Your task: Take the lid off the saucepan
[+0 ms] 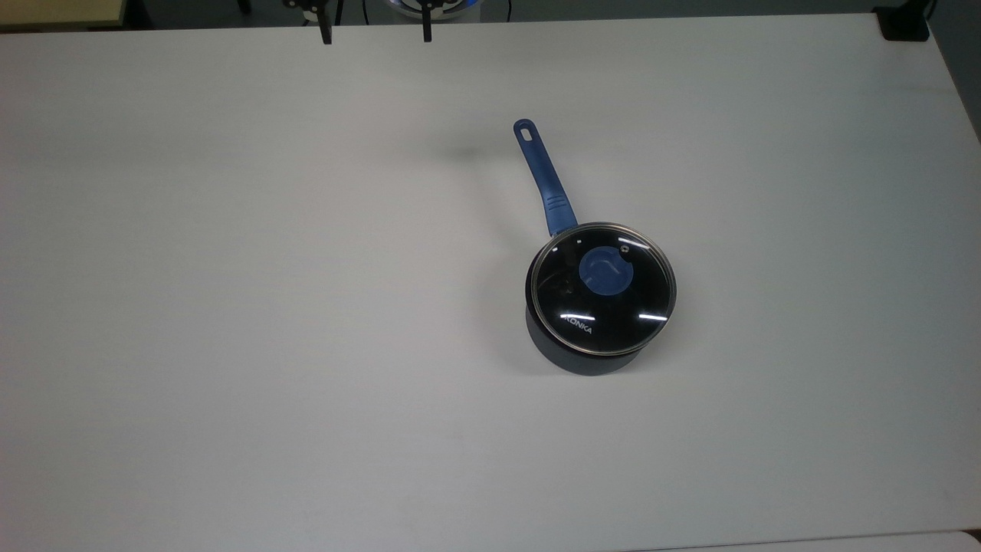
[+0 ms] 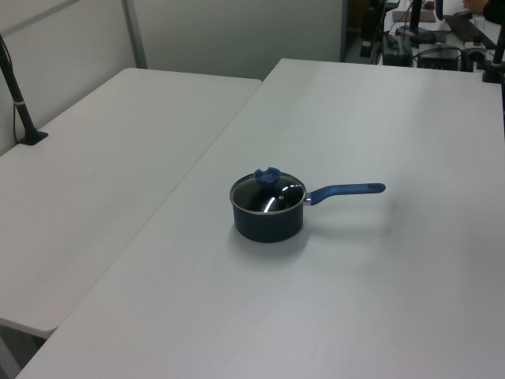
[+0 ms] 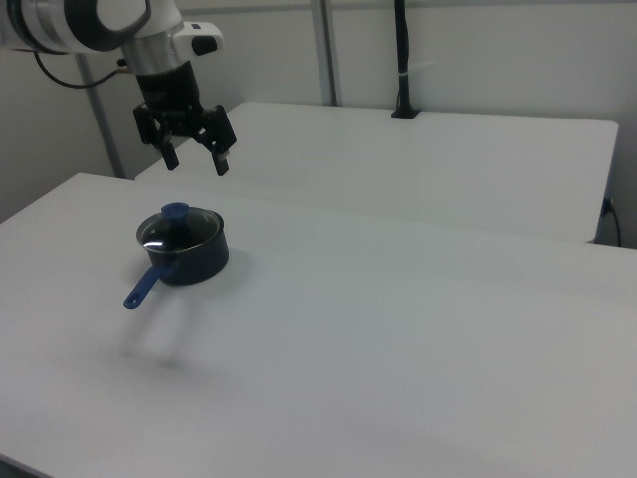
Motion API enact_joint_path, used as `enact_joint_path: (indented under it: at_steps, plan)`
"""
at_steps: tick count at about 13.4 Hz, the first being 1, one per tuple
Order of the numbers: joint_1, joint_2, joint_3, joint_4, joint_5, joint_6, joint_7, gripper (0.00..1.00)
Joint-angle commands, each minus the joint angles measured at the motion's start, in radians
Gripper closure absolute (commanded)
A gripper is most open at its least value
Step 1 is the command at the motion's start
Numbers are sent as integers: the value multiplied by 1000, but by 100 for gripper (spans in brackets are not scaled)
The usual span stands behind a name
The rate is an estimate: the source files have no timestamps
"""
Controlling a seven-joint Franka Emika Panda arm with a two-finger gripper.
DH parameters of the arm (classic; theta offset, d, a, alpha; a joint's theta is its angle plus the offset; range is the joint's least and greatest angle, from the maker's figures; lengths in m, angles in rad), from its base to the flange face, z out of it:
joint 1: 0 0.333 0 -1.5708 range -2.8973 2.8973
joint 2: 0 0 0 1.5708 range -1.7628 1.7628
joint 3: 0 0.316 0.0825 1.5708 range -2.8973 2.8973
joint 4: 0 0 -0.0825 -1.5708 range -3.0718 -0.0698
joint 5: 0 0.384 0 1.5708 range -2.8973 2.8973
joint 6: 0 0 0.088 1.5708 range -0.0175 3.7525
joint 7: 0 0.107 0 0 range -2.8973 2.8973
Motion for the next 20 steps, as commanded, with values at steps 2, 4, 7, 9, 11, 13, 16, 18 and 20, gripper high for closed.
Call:
enact_joint_path:
  at_steps: [2, 4, 7, 9, 11, 13, 16, 18, 20]
  plan:
    - [-29, -18, -5, -14, 17, -82, 21, 0]
    - [-22, -14, -5, -21, 48, -82, 95, 0]
    - [-29, -8, -26, -16, 49, -24, 145, 0]
    - [-29, -3, -25, -15, 45, -15, 196, 0]
    - [-25, 6, -14, -11, 43, -11, 201, 0]
    - [-28, 9, 2, -10, 39, 8, 198, 0]
    - [1, 128, 24, 52, 51, 149, 222, 0]
    - [67, 250, 24, 151, 45, 188, 347, 0]
    - [144, 314, 21, 150, 39, 318, 553, 0]
